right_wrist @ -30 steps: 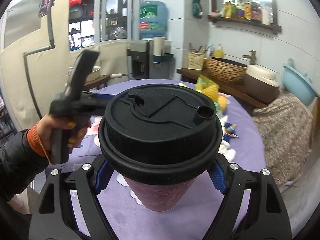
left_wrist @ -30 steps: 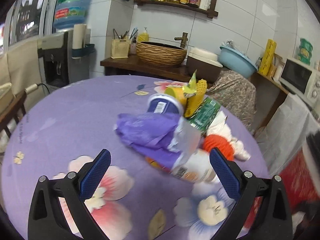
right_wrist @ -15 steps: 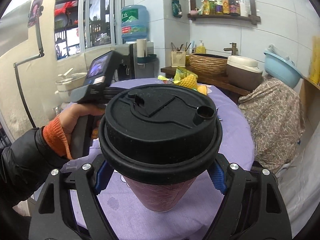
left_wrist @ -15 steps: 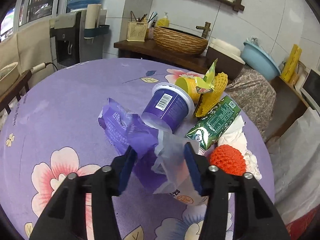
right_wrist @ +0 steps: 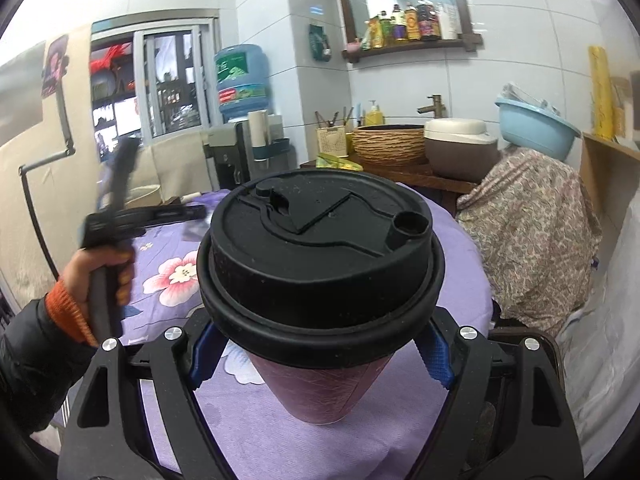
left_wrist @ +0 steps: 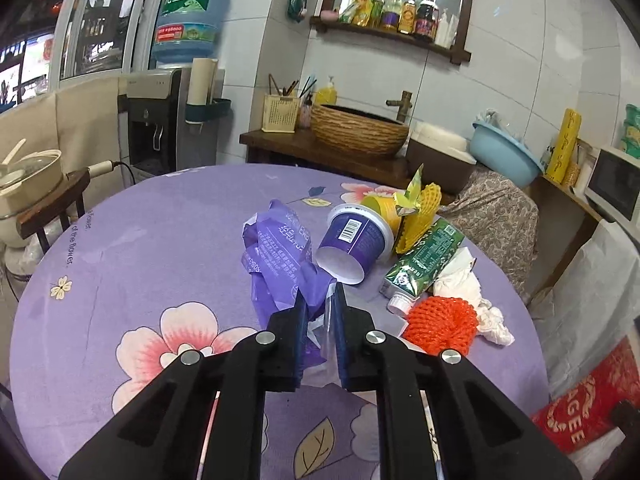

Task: Collect trash
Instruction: 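Grasp the purple plastic bag with the left tool while the right tool holds the red cup, then carry both items over the brown bin and open both tools to drop them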

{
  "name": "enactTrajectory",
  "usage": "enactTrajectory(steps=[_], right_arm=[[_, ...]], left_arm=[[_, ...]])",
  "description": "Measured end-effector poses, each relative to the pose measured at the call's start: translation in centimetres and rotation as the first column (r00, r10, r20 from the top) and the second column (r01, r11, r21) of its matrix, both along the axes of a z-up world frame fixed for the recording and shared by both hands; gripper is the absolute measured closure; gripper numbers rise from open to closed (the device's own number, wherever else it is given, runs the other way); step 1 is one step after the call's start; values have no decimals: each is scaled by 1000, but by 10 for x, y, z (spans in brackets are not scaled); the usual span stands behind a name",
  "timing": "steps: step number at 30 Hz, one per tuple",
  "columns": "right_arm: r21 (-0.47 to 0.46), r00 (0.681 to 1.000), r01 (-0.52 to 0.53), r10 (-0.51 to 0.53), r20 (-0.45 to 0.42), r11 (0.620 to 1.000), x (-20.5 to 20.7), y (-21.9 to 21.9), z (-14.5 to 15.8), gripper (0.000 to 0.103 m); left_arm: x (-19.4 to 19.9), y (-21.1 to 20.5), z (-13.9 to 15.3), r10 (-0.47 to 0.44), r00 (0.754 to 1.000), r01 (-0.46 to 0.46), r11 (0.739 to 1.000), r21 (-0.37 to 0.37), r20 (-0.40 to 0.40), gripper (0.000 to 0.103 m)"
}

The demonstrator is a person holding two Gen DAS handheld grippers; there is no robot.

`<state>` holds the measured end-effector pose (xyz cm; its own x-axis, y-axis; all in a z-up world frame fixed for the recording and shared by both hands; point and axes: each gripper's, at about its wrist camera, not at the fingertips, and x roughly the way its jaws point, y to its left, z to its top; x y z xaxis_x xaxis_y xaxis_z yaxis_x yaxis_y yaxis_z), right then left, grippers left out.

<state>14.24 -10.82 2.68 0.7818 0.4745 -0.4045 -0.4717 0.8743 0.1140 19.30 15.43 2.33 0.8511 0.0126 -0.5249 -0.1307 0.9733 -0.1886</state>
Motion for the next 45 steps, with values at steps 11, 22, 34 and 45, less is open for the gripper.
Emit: enactTrajectory(steps=[11,22,34,45], right_arm=[[34,981,187,-188,43,982,-1,-66,11,23],[-169,858,462,-487,-164,871,80,-166,-79,23],[-361,684,422,-553,-476,832,155,-200,-246,23],[-417,623,353,-543,-563,838,171,-199,-293,23]], left_arm=[[-23,-47,42,-139,979,143,990,-15,146,91],[8,-212,23,-482,870,484,875,9,106,91],[22,-315,-41,-628,776,630,776,31,-54,91],[38,-341,-66,-647,749,657,754,27,-145,91]])
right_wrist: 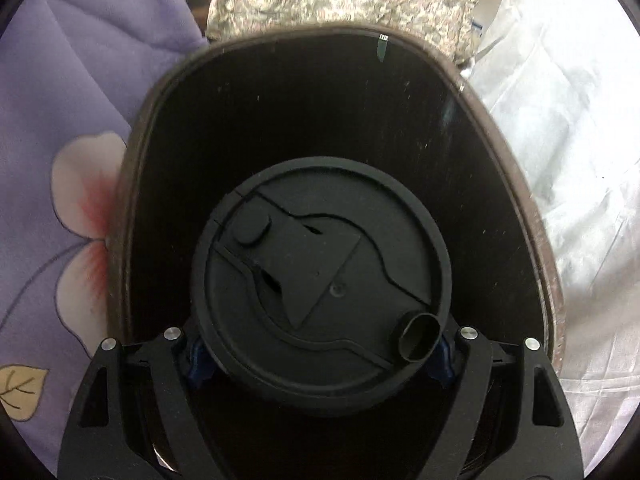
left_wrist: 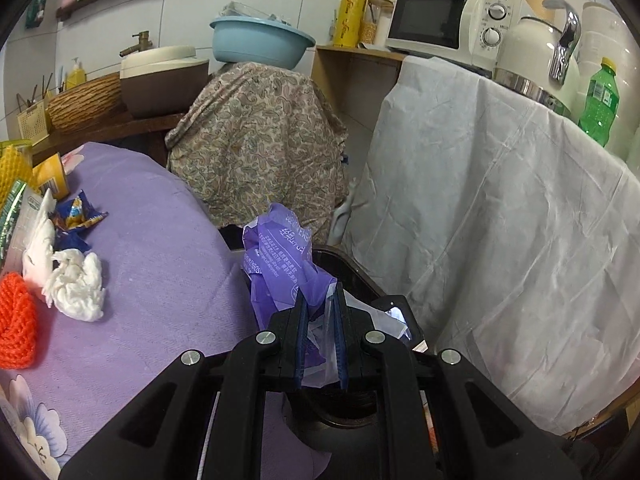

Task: Collect trash
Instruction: 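Carry both items over the brown bin and open both tools to drop them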

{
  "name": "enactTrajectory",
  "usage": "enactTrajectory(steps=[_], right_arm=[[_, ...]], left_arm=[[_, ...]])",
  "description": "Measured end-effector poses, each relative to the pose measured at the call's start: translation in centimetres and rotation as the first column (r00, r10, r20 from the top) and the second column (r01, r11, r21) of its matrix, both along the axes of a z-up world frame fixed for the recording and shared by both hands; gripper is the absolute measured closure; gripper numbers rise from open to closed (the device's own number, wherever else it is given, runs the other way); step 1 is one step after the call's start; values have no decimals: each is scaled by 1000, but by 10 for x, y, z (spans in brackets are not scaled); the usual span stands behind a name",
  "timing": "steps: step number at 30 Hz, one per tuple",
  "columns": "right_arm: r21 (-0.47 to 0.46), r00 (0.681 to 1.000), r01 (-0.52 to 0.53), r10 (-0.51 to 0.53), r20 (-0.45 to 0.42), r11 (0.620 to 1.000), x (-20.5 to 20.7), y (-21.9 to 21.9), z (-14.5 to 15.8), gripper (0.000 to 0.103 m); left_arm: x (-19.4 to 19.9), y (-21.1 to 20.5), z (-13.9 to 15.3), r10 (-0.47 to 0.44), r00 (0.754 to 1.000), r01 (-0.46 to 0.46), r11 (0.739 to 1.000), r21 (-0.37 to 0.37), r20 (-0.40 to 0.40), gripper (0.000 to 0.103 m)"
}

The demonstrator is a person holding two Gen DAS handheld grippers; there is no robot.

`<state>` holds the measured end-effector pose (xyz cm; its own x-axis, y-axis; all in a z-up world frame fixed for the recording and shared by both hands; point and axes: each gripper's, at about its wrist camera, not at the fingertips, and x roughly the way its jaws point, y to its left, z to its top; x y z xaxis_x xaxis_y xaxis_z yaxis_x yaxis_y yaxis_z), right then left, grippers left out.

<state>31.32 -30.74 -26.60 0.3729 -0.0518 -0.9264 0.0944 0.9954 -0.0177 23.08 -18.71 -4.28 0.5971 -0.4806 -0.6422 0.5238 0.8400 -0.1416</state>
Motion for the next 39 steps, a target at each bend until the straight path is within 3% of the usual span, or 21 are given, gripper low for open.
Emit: enactTrajectory(steps=[8,16,20,25,30,32,34,36,39], right_arm=[[-11,999,-6,6,46,1000,-16,-4,13,15],[-24,986,45,-41,164,999,-68,-22,55,15],[-4,968,98,-94,234,995,-117,-30,81,15],[37,940,163,-167,299,986,-152,-44,105,15],[16,906,205,-196,374,979,-184,-39,126,15],[5,892,219,-202,403,976,-194,-45,133,15],[-19,876,241,-209,435,970,-202,-49,140,14],[-42,862,258,-211,460,965,-207,-51,146,13],[-54,851,276,-217,479,960,-216,-57,154,12]], left_arm=[[1,-13,-7,-17,1000,17,999,33,0,91],[11,-42,-22,-57,998,60,993,98,-30,91],[18,-65,-37,-85,994,94,985,144,-67,91],[27,-95,-61,-117,982,146,968,202,-148,91],[34,-121,-86,-129,969,181,951,251,-210,90],[36,-127,-94,-123,964,184,948,261,-234,84],[40,-131,-101,-115,960,185,945,269,-256,61],[40,-132,-102,-106,961,178,944,279,-256,46],[34,-129,-96,-120,964,182,948,261,-238,40]])
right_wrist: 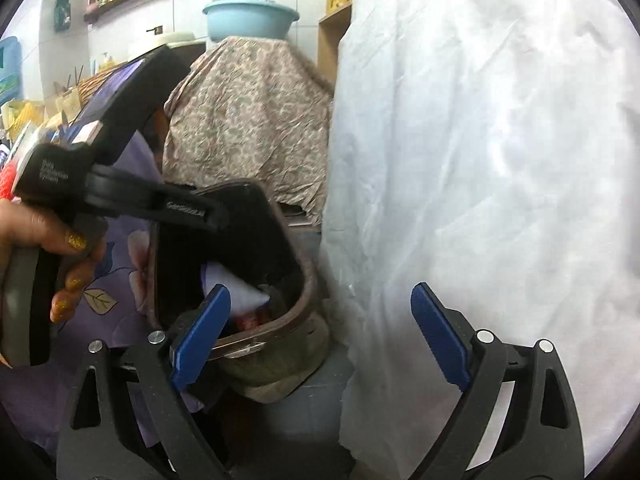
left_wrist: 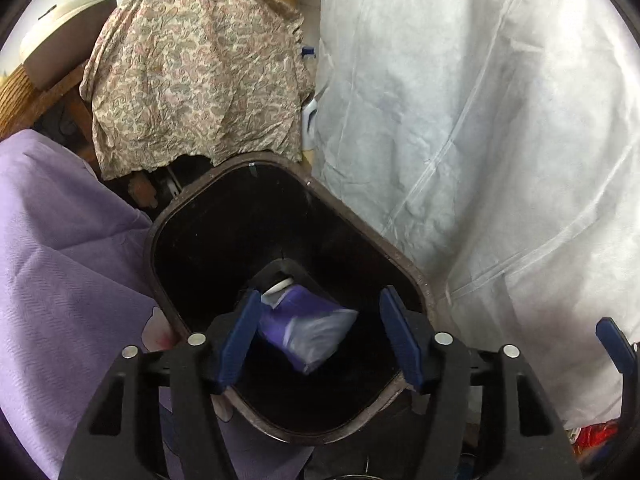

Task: Collect trash
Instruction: 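Grasp the white-and-orange bottle on the table with the right tool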

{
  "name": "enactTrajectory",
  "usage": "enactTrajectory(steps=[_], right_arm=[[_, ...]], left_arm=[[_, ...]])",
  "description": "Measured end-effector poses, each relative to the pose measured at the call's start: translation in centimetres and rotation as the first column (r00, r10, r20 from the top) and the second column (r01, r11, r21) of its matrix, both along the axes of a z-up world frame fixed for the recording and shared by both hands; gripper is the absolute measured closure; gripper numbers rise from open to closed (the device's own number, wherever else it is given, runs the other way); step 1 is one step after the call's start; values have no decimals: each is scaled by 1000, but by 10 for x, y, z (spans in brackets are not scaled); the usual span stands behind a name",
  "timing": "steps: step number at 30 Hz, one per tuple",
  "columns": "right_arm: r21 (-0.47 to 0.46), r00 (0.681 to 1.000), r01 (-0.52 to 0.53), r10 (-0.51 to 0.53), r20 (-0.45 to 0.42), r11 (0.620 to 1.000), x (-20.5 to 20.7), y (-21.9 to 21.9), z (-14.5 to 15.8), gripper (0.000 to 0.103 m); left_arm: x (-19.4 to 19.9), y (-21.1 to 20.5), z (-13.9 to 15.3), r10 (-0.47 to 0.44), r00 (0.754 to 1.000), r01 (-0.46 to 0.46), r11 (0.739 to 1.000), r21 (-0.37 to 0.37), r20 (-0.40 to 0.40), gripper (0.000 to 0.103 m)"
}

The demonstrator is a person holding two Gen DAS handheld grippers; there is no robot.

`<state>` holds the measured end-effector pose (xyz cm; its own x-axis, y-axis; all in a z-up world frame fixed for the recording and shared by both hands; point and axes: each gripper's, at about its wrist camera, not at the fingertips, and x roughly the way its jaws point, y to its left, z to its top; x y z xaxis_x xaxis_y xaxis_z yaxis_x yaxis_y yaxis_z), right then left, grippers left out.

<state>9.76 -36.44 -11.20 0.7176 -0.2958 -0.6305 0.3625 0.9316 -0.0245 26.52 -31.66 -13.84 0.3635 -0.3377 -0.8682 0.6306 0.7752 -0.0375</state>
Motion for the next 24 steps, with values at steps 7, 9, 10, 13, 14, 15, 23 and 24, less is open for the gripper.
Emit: enactTrajectory(steps=[7,9,10,13,14,15,23,24], right_arm=[[-7,999,-9,9,33,1000,3,2,14,12],[-1,998,-19,19,52,1000,7,6,20,12],[6,998,-24,24,58,1000,9,8,21,12],[32,996,-61,59,66,998,21,17,26,12],[37,994,-82,79,69,996,25,23,28,12],[37,993,-97,94,73,995,29,29,30,12],[42,928,-364,358,105,930,65,108,52,12],[43,914,-397,391,106,917,69,118,55,12]], left_arm=[[-15,32,51,57,991,-50,997,-64,122,30],[-24,49,70,79,978,-65,995,-81,191,25],[-28,59,79,91,971,-73,993,-90,220,22],[-38,94,106,155,950,-118,982,-149,272,18],[-41,107,112,179,943,-134,976,-172,280,17],[-46,121,119,199,936,-145,970,-197,290,15],[-81,220,149,343,857,-261,932,-251,384,11],[-86,237,151,376,836,-293,922,-255,400,10]])
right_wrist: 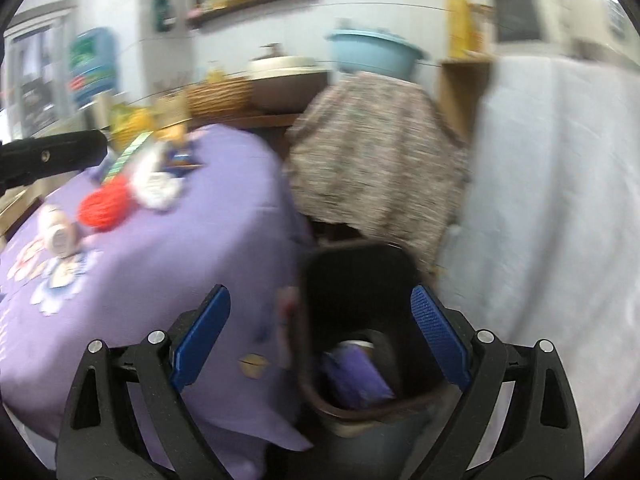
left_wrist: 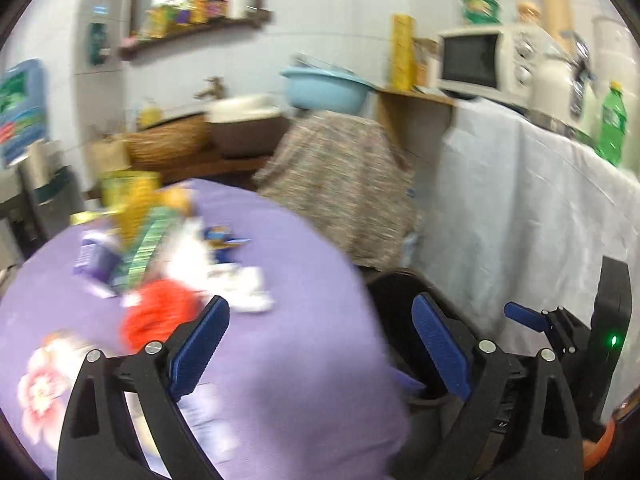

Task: Collect trash
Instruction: 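Grasp the white-and-orange bottle on the table with the right tool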

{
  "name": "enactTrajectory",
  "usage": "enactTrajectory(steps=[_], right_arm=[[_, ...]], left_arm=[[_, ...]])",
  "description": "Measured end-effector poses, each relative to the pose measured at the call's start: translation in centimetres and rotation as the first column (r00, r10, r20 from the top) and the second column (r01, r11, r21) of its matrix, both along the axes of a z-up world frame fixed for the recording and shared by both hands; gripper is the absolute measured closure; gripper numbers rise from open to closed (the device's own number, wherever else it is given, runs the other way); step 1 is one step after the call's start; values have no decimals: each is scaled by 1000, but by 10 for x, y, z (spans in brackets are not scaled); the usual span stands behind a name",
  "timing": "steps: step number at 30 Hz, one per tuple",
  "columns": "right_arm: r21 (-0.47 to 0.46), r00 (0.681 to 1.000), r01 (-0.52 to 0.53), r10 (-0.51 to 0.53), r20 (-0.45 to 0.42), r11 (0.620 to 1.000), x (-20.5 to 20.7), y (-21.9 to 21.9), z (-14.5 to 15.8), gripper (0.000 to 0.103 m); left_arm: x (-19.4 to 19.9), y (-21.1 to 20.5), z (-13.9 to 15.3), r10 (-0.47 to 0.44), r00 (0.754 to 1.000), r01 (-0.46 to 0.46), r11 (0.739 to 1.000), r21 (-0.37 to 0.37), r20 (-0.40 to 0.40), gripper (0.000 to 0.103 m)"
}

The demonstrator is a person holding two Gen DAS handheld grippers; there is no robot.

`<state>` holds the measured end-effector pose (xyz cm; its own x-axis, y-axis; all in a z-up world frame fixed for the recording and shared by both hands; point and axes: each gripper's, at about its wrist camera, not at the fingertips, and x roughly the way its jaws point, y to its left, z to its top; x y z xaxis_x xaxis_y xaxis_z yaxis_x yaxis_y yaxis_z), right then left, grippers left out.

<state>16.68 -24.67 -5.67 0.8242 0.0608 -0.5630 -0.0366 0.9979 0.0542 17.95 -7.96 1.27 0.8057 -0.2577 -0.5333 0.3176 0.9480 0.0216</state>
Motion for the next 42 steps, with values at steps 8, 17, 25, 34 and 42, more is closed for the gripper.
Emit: enactTrajectory(steps=[8,17,25,34,42], right_arm=[[17,933,-358,358,-40,934,25,106,24,12],[-65,780,-625,619,-91,778,31,220,43,12],[-187,599,-801,764,-241,569,48,329,48,12],[-372,550,-831,715,-432,414,86,409,21,13],[-430,525,-843,671,-524,324,98,422,7,36]], left_arm=[[-24,121,1,318,946,-321,946,43,64,6],[-46,222,-7,509,861,-509,860,31,20,6],[-67,282,-9,611,791,-612,790,31,22,6],[-75,304,-20,643,766,-643,765,36,-10,5],[-69,307,-25,637,771,-636,771,37,-21,5]])
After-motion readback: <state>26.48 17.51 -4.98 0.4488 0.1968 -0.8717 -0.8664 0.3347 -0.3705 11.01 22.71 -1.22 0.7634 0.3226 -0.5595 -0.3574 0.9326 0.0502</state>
